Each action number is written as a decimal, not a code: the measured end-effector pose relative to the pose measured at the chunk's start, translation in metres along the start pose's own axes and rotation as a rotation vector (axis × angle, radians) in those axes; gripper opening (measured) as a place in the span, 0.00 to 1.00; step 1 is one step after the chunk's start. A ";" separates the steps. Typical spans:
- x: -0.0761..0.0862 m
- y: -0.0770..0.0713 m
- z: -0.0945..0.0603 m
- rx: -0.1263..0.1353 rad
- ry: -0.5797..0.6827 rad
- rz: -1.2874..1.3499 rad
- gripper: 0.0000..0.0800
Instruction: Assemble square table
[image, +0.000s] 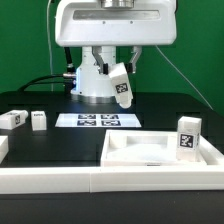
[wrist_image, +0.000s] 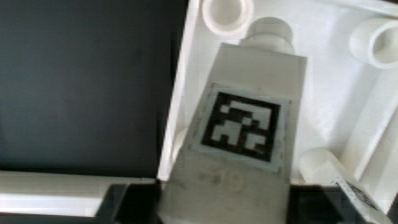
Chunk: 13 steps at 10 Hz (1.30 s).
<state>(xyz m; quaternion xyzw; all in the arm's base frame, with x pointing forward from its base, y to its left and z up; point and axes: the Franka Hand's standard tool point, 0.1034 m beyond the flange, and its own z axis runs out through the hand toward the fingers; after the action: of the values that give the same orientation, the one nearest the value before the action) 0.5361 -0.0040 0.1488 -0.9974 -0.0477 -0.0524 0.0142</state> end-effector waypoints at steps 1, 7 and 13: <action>-0.001 0.000 0.001 0.000 -0.003 -0.001 0.40; 0.034 0.021 -0.001 -0.068 0.039 -0.215 0.40; 0.045 0.043 0.001 -0.155 0.280 -0.255 0.40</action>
Offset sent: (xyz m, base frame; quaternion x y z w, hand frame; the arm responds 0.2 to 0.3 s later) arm 0.0237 -0.0254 -0.0200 -0.0876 0.0478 -0.1328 0.9861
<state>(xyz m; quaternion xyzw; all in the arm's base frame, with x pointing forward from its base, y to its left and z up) 0.5845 -0.0426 0.1519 -0.9643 -0.1670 -0.1957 -0.0630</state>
